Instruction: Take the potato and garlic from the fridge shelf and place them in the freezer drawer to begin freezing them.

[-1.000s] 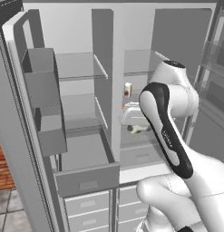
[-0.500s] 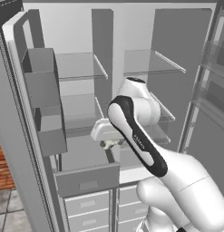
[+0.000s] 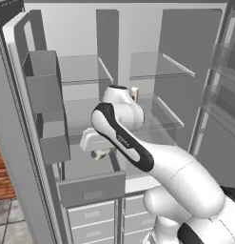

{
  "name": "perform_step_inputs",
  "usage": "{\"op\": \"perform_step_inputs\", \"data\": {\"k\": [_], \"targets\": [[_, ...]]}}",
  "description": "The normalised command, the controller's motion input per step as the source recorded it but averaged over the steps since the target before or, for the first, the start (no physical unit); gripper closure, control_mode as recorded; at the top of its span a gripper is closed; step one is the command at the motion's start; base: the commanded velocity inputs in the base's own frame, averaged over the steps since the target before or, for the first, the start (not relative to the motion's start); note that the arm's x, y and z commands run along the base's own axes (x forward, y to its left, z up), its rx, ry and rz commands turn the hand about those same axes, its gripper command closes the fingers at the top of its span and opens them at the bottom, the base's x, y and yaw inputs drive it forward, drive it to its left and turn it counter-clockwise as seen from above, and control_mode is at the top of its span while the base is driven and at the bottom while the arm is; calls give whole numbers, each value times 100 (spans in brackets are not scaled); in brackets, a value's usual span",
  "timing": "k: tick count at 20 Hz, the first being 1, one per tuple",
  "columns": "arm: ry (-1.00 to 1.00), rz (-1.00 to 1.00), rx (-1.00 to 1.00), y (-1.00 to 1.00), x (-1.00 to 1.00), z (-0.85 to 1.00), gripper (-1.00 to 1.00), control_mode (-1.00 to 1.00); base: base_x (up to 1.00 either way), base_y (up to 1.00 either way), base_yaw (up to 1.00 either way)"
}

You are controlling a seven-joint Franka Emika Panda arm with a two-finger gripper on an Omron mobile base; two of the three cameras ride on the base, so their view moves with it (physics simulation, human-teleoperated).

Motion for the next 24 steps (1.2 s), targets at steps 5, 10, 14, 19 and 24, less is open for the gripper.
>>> {"op": "perform_step_inputs", "data": {"k": [5, 10, 14, 19, 24], "targets": [[-4, 0, -8, 15, 43, -48, 100, -100, 0, 0, 0], [-5, 0, -3, 8, 30, -41, 100, -100, 0, 0, 0], [-4, 0, 0, 15, 31, -39, 100, -100, 0, 0, 0], [-1, 0, 0, 16, 34, -40, 100, -100, 0, 0, 0], [-1, 0, 0, 18, 43, -32, 100, -100, 0, 0, 0]]}}
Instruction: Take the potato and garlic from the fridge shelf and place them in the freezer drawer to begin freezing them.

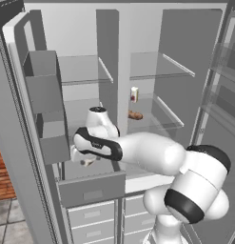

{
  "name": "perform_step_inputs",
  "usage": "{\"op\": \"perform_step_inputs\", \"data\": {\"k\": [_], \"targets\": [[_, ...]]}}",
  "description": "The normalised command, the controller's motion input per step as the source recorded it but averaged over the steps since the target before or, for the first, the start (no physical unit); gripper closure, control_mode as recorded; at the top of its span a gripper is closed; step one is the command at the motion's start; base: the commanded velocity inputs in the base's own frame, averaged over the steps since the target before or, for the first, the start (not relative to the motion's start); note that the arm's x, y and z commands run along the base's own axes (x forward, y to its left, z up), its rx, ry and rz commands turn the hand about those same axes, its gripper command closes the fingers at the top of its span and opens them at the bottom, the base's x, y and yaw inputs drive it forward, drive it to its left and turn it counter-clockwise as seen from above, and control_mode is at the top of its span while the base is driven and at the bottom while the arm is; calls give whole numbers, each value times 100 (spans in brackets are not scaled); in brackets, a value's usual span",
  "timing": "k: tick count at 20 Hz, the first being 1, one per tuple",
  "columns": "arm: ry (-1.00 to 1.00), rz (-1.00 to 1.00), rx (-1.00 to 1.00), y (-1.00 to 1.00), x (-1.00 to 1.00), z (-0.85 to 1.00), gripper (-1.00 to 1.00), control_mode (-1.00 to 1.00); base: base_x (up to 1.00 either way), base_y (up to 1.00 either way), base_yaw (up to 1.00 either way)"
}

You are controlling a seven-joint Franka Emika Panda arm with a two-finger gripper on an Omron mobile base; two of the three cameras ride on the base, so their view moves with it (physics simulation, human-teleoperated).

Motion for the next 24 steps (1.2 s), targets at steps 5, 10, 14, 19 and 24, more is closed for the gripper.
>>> {"op": "perform_step_inputs", "data": {"k": [5, 10, 14, 19, 24], "targets": [[0, 0, 0, 20, 42, -38, 100, -100, 0, 0, 0], [0, 0, 0, 20, 48, -39, 100, -100, 0, 0, 0], [0, 0, 0, 15, 48, -37, -100, -100, 0, 0, 0], [0, 0, 0, 5, 28, -19, -100, -100, 0, 0, 0], [0, 0, 0, 0, -41, 0, -100, -100, 0, 0, 0]]}}
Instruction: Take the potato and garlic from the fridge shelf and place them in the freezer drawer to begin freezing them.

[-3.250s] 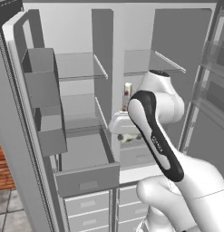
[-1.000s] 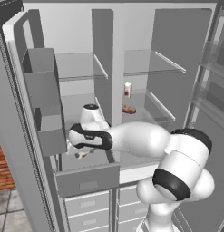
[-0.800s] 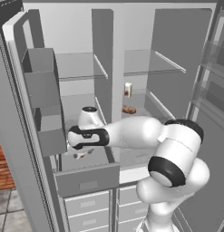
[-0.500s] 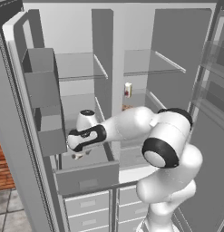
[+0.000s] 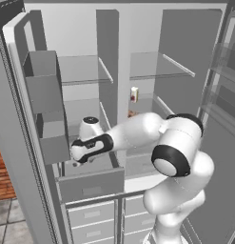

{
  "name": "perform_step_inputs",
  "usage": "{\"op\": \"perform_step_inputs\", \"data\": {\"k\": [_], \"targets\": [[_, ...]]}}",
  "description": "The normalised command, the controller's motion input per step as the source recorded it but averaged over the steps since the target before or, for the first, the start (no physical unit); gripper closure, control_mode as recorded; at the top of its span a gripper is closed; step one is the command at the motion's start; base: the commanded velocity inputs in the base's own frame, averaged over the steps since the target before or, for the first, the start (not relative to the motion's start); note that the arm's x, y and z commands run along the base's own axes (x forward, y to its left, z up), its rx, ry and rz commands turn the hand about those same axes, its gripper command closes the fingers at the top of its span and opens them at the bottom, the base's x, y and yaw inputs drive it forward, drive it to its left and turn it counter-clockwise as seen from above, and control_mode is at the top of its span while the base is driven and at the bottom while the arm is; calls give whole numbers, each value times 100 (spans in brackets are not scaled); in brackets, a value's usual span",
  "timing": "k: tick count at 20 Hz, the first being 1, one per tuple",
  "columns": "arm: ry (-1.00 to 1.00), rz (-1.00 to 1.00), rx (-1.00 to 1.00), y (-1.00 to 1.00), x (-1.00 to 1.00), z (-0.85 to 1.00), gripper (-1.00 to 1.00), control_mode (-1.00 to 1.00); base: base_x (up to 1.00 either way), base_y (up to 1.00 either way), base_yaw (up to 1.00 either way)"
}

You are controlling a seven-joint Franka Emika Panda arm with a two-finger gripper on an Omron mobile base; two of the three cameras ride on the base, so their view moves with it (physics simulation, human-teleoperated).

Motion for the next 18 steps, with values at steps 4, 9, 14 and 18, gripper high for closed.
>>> {"op": "perform_step_inputs", "data": {"k": [4, 9, 14, 18], "targets": [[-2, -1, 0, 0, -98, 0, -100, -100, 0, 0, 0], [-12, -4, 1, 0, -100, 28, -100, -100, 0, 0, 0], [-28, -9, 0, 0, -82, 92, -100, -100, 0, 0, 0], [-34, -12, 0, -3, -40, 100, -100, -100, 0, 0, 0]]}}
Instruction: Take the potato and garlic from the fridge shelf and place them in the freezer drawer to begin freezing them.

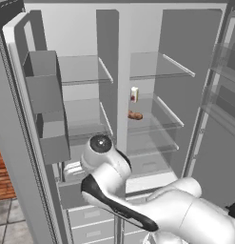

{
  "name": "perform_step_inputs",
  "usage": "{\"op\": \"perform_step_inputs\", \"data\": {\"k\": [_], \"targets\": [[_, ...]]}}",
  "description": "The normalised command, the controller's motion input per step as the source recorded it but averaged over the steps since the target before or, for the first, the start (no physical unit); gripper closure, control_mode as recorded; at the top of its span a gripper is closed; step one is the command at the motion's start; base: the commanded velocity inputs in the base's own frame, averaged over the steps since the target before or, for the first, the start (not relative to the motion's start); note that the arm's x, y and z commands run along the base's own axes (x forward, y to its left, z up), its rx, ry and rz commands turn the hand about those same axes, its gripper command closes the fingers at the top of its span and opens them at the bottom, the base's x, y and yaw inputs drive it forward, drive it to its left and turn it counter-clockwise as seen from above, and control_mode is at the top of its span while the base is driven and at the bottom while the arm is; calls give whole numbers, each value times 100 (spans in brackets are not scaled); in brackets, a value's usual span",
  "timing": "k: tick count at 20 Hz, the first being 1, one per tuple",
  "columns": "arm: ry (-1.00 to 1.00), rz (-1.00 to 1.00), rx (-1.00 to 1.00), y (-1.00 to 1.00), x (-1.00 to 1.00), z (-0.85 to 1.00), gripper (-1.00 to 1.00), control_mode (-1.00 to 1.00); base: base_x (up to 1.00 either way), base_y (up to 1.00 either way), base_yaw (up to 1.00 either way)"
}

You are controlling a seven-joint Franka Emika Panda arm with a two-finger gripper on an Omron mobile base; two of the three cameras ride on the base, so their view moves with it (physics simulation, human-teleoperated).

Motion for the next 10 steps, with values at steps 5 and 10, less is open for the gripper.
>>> {"op": "perform_step_inputs", "data": {"k": [5, 10], "targets": [[-33, -16, 0, -21, -6, 100, -100, -100, 0, 0, 0], [-16, -12, 7, -41, -21, 100, -100, -100, 0, 0, 0]]}}
